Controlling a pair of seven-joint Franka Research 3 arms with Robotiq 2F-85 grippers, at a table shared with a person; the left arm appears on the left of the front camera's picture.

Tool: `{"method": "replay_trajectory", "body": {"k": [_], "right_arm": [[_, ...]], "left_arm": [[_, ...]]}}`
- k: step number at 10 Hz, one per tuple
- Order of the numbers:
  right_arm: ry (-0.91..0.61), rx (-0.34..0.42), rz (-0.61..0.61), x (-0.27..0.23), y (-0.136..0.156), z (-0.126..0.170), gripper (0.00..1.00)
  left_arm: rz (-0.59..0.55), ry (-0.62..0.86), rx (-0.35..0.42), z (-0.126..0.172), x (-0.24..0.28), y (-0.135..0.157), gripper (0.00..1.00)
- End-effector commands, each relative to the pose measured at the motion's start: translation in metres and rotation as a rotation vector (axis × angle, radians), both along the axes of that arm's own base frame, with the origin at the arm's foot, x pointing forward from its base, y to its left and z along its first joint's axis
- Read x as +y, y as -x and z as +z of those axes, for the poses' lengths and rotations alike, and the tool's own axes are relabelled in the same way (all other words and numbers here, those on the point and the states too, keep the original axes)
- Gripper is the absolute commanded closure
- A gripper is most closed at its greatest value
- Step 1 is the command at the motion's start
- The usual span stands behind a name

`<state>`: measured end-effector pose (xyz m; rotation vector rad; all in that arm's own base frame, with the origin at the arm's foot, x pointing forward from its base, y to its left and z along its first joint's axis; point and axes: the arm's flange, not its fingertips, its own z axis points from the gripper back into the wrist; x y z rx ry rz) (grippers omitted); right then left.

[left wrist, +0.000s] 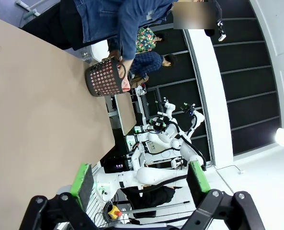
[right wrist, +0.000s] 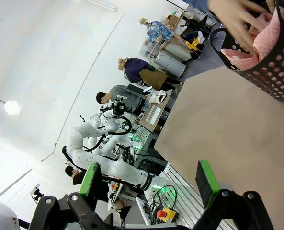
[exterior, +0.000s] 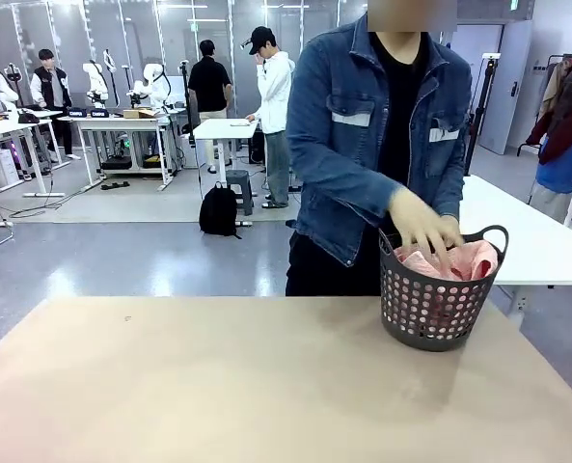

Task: Fold the towel.
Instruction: Grab the top end of the 100 cm Hotel Towel extended by the human.

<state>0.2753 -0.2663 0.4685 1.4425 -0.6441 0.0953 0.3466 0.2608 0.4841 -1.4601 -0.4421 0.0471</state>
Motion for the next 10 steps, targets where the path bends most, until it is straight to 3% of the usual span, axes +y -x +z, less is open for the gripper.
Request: {"method": "replay_trajectory", "body": {"k": [1, 10], "right_arm": [[-0.004, -0.011, 0.006, -0.0012, 0.0009, 0.0013, 0.0], [-0.004, -0.011, 0.006, -0.0012, 0.0009, 0.0013, 0.0]], "left_arm": [[-0.019, -0.002, 0.005, 0.0023, 0.0028, 0.0018, 0.0], [-0.019, -0.002, 0.005, 0.0023, 0.0028, 0.0018, 0.0]]}}
